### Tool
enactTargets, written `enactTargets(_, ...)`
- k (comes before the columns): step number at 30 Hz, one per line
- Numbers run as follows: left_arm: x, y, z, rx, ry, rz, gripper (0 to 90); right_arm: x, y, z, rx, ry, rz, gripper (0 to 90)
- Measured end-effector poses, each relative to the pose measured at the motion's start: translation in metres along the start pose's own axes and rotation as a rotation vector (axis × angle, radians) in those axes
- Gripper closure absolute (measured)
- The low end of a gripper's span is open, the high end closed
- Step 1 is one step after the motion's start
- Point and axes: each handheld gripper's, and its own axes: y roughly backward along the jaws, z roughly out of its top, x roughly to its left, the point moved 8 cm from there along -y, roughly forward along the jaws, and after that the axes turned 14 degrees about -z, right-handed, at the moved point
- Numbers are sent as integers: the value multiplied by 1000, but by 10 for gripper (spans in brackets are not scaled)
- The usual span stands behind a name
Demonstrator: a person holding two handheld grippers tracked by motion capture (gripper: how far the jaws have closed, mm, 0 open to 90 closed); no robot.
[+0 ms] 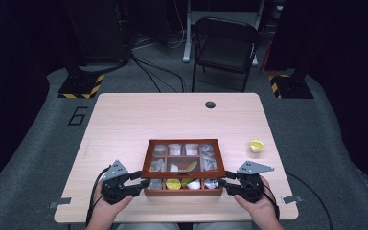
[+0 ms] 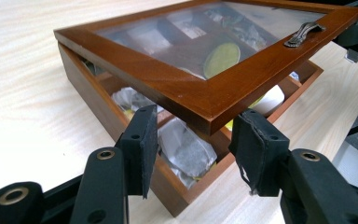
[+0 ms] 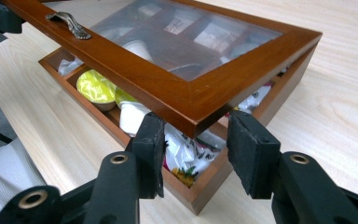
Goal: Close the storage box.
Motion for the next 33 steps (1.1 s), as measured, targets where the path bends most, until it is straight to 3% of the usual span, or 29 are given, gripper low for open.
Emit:
enactTargets(3,1,-3,-7,11,13,1,504,1,-3,-6,16,-6,7,558)
enactTargets(9,0,-6,-17,54,-2,10,499,5,-9,-16,51,28,9,558)
enactTargets(21,-4,-14,-25,66,-5,4,495,6,-12,-25,72,32,26,545)
enactTargets(31,-2,-11,-29,84,46,-7,488,8,-12,-30,99,67,14,545)
enactTargets(33,-2,-12,-30,95,41,3,489,8,-12,-31,102,72,10,545)
